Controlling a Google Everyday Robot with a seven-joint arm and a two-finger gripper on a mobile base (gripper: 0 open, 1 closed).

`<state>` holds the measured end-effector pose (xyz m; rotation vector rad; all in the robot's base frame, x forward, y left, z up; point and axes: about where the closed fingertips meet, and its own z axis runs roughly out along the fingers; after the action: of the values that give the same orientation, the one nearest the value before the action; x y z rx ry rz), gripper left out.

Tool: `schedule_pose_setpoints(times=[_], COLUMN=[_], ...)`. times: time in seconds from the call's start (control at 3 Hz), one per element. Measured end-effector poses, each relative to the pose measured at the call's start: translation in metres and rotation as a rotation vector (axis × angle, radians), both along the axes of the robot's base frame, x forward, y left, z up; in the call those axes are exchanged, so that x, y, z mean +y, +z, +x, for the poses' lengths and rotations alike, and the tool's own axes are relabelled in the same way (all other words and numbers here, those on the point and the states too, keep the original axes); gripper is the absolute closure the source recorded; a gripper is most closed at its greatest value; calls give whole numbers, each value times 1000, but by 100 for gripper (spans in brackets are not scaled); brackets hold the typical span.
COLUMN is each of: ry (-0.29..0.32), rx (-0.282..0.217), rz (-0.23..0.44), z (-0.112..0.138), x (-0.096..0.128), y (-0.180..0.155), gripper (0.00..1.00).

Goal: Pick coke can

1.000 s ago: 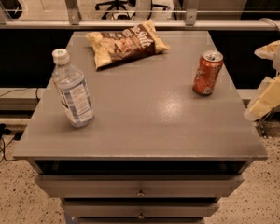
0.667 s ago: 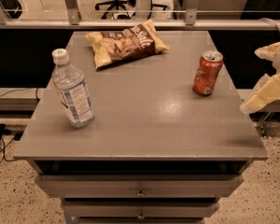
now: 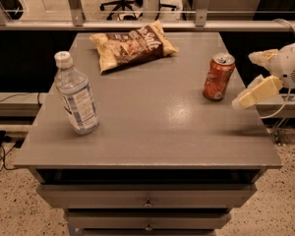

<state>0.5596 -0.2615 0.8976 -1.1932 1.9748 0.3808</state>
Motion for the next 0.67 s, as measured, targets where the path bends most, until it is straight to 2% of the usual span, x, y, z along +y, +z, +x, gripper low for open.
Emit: schedule_pose_setpoints(times=[0.67], ry=[33], rx=[-44], rz=[192], z=[41], x=[23], y=[-7], gripper=[0])
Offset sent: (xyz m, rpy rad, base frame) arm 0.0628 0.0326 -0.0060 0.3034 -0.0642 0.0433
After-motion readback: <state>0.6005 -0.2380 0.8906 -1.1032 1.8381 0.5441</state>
